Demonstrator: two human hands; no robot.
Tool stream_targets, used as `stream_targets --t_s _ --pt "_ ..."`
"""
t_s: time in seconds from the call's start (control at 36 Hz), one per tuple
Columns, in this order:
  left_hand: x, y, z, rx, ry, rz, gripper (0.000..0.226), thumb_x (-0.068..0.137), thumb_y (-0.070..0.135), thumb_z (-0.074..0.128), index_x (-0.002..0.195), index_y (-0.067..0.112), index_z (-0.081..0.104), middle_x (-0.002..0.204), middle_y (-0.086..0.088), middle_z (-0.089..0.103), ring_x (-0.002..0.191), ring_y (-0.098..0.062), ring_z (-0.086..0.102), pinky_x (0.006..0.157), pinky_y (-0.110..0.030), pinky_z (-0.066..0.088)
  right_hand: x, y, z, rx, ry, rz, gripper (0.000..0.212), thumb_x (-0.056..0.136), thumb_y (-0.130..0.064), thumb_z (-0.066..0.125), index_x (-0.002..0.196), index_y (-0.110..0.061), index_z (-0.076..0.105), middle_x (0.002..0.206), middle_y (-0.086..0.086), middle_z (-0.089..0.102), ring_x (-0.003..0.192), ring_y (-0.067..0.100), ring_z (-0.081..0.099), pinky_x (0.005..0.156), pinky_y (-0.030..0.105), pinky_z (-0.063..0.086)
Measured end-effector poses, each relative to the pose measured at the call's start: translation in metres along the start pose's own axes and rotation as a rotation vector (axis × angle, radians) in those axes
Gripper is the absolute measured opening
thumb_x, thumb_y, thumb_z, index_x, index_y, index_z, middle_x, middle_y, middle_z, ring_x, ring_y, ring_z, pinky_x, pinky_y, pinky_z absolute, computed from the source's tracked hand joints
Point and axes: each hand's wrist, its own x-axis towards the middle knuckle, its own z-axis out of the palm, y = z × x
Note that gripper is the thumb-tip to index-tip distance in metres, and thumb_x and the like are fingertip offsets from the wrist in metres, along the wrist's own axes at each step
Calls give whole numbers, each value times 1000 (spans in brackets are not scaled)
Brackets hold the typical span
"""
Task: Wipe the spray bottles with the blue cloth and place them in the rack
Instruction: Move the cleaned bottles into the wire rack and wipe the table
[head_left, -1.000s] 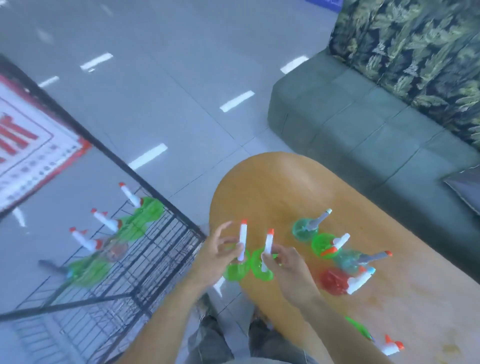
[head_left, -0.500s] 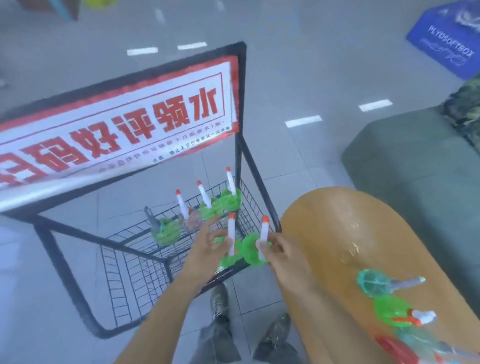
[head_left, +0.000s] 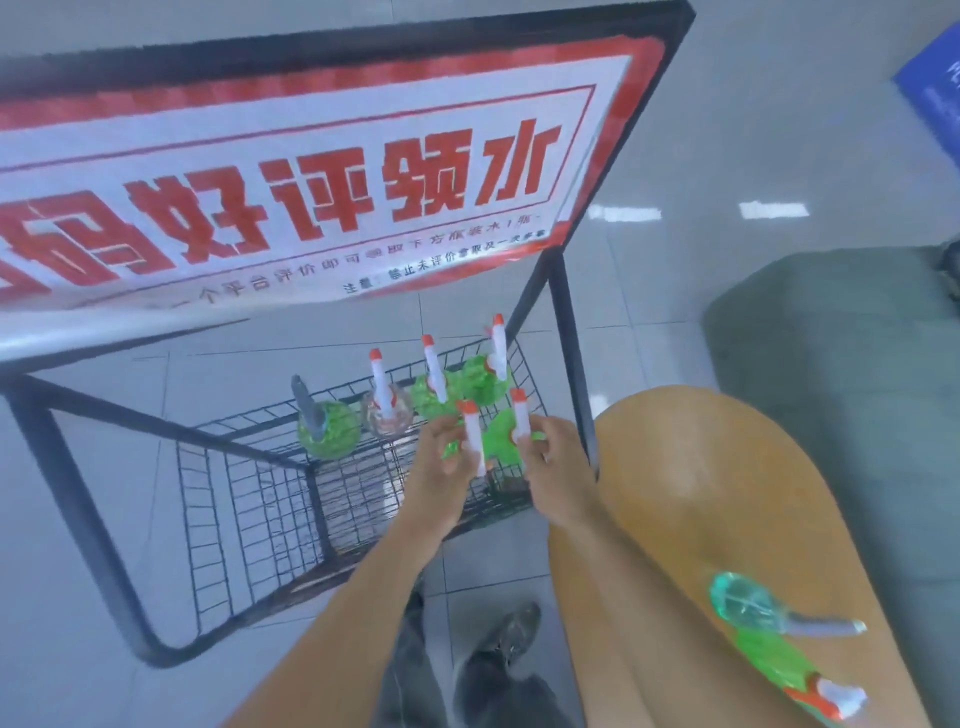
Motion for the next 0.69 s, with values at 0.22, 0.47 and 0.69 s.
stream_targets --t_s 0.22,0.47,0.69 --pt "18 -12 4 -16 8 -54 45 100 8 68 128 39 51 137 10 63 119 -21 74 108 -43 53 24 16 14 1 17 33 31 108 -44 48 130 -28 62 130 -9 52 111 10 64 93 46 60" --pt "26 -18 1 -89 14 -53 51 97 13 72 137 34 49 143 6 62 127 -25 69 108 -40 53 36 20 14 76 -15 123 31 110 -38 48 134 -22 60 136 -4 48 99 13 69 85 44 63" --pt "29 -19 -4 -154 22 -68 50 100 1 71 135 31 51 137 3 67 119 -22 74 107 -45 56 40 20 16 149 -6 165 32 110 -34 50 136 -18 60 135 -2 52 93 11 71 83 38 64"
